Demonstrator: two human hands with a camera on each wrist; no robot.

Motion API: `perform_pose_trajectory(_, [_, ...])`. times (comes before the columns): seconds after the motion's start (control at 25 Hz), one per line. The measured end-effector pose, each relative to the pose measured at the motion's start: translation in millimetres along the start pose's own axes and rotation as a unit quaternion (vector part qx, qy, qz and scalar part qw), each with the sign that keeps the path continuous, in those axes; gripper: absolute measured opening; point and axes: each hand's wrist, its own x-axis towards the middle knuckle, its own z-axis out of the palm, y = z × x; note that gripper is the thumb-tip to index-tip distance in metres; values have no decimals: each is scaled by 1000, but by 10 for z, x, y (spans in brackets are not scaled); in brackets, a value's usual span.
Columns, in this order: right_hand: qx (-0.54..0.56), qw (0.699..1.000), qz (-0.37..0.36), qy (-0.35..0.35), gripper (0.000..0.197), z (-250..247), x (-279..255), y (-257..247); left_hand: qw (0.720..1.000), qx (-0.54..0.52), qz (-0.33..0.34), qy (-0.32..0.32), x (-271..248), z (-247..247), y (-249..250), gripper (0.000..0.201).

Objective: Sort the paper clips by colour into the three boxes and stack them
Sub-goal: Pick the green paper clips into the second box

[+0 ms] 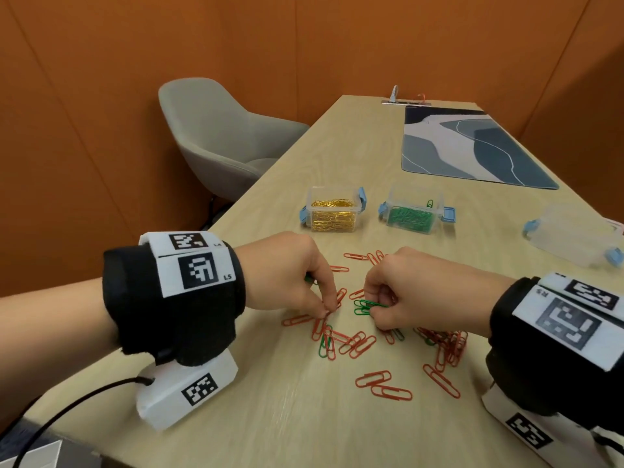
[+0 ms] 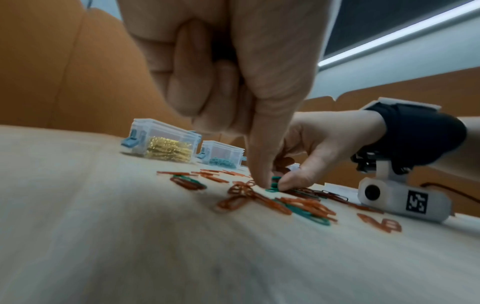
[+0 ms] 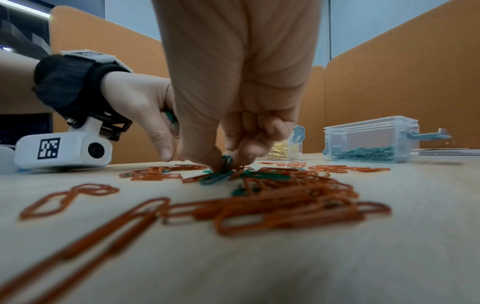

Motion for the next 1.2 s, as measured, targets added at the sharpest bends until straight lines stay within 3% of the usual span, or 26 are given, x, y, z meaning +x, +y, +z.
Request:
perform_pose_trajectory(0.12, [-20,1000,-3,2,10,-7,3,-2,998,34,5,-48,-42,32,28,20])
perform_pose_trajectory(0.24, [-28,1000,-5,12,10,-10,10,-2,997,54,33,-43,-23,81,110,20])
perform_pose_trajectory(0.48, [-20,999,5,31,11,-11,12,21,994,66,69,54,69,75,143,13])
perform_pose_trajectory(0.64, [-19,998,21,55,14,-6,21,46,989,54,50,125,97,50,111,17])
perform_pose_trajectory(0.88, [-4,997,37,67,13,-6,15,66,992,65,108,-17,38,108,132,22])
perform_pose_trajectory(1.08, [2,997,39,65,14,-5,16,65,993,92,75,-27,112,114,118,21])
perform_pose_trajectory(1.2, [3,997,40,67,14,-5,6,63,996,59,59,26,108,96,86,17])
